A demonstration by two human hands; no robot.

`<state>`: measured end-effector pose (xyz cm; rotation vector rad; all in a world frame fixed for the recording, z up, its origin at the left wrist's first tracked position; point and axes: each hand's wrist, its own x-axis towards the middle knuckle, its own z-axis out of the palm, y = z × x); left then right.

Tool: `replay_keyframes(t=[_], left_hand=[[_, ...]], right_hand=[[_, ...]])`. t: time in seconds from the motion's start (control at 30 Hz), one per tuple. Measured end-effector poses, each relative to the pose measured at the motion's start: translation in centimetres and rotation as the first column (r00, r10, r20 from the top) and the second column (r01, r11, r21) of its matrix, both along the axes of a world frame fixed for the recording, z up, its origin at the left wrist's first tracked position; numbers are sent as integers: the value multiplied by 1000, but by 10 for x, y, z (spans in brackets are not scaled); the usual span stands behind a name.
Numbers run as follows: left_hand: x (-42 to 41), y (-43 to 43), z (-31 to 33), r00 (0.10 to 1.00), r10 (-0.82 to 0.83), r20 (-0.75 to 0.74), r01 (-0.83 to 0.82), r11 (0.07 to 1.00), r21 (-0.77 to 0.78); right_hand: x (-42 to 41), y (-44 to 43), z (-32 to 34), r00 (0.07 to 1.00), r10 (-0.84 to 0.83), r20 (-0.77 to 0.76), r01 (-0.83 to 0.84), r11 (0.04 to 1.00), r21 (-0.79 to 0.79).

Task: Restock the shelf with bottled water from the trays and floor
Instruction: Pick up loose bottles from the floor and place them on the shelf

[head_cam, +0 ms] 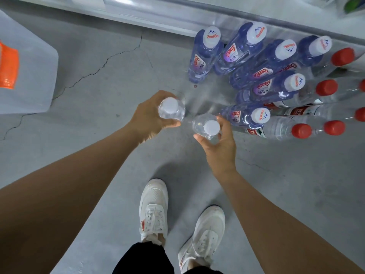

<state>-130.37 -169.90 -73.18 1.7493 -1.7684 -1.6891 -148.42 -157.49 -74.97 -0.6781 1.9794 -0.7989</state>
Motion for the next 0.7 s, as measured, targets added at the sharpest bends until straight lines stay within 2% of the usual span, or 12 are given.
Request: replay_keyframes(t=[0.1,0.17,0.3,0.37,0.43,0.5,0.6,0.7], left_hand=[[14,-1,18,983,169,-76,-148,961,235],[28,8,37,964,237,-119,-179,912,370],[50,33,84,923,372,-98,-247,769,589],[55,44,109,879,467,-96,-286,678,677],[56,52,135,806,572,-153,-274,589,760],[51,57,167,710,659,-247,-221,542,811],[37,60,228,559,748,-357,-146,513,846],[20,62,297,440,804,-400,-111,491,864]], right_hand=[[-3,4,22,997,70,22,-70,997,25],[-7,10,44,993,71,94,-76,996,51],[-13,17,100,953,6,301,-28,997,67],[-15,14,134,941,-17,338,-9,997,77],[-15,10,169,931,-37,362,8,997,81],[-16,7,205,918,-64,391,31,996,89],[-20,-1,263,881,-114,458,62,990,127],[-24,-9,322,874,-116,472,74,991,108]])
